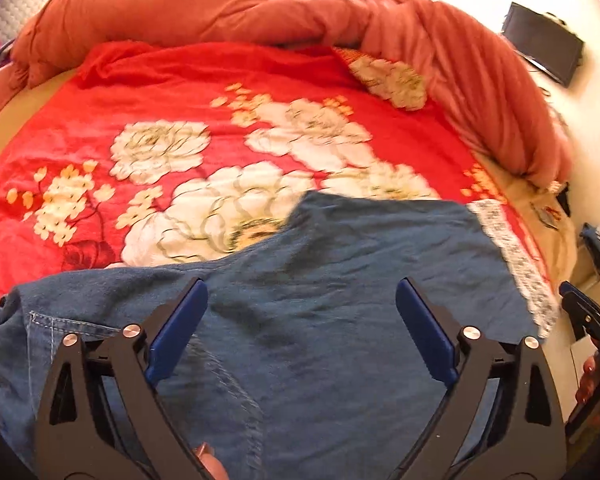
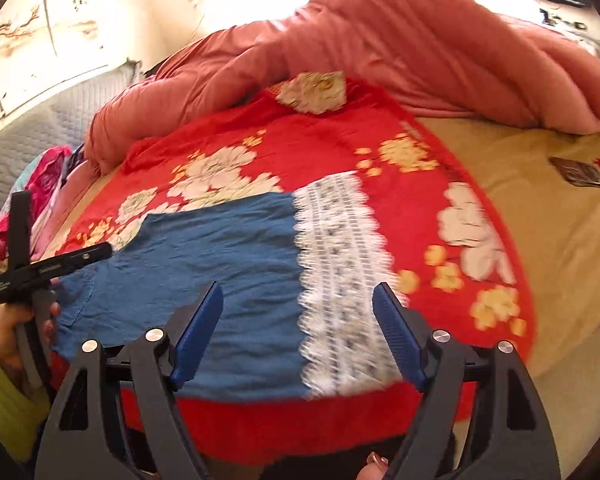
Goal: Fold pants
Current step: 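Move the open left gripper over the lace-trimmed denim edge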
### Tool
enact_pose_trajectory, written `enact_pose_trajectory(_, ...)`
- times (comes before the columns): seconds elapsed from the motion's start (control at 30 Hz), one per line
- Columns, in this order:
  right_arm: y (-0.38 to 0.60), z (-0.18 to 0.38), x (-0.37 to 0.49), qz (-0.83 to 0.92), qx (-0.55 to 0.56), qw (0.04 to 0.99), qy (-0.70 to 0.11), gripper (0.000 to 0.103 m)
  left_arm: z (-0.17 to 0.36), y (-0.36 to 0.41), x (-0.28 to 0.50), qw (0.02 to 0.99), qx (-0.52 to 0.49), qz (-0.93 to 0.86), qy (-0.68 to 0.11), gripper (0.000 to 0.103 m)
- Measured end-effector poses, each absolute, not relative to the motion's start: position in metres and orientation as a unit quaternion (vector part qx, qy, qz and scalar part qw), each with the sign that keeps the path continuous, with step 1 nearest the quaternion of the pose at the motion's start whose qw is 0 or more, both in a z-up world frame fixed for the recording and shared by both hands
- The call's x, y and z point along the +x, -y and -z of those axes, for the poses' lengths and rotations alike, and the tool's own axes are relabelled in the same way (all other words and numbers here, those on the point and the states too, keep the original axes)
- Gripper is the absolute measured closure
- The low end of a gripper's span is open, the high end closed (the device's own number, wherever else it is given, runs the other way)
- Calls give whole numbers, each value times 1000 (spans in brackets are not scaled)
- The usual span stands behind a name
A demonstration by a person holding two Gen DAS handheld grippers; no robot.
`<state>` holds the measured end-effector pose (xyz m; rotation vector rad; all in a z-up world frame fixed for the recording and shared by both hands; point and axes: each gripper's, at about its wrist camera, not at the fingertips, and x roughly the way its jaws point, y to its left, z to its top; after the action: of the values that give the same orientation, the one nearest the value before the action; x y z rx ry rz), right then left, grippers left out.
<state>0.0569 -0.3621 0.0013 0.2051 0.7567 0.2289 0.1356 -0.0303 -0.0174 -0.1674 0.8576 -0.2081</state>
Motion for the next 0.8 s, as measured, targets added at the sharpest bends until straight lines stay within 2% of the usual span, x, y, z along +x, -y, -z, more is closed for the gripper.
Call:
enact_pose_trajectory(0.07,371,-4,49,-101,102,919,-366,16,13,40,128,902,-75,119,-408,9)
enact_pose_trajectory(0.43,400,6,21,-72,117,917,-373,14,8,100,101,900,1,185,-394,9)
enact_pose_trajectory(0.8,393,24,19,-95,131,910,-382,14,15,125,92,881,-9,244,-406,9)
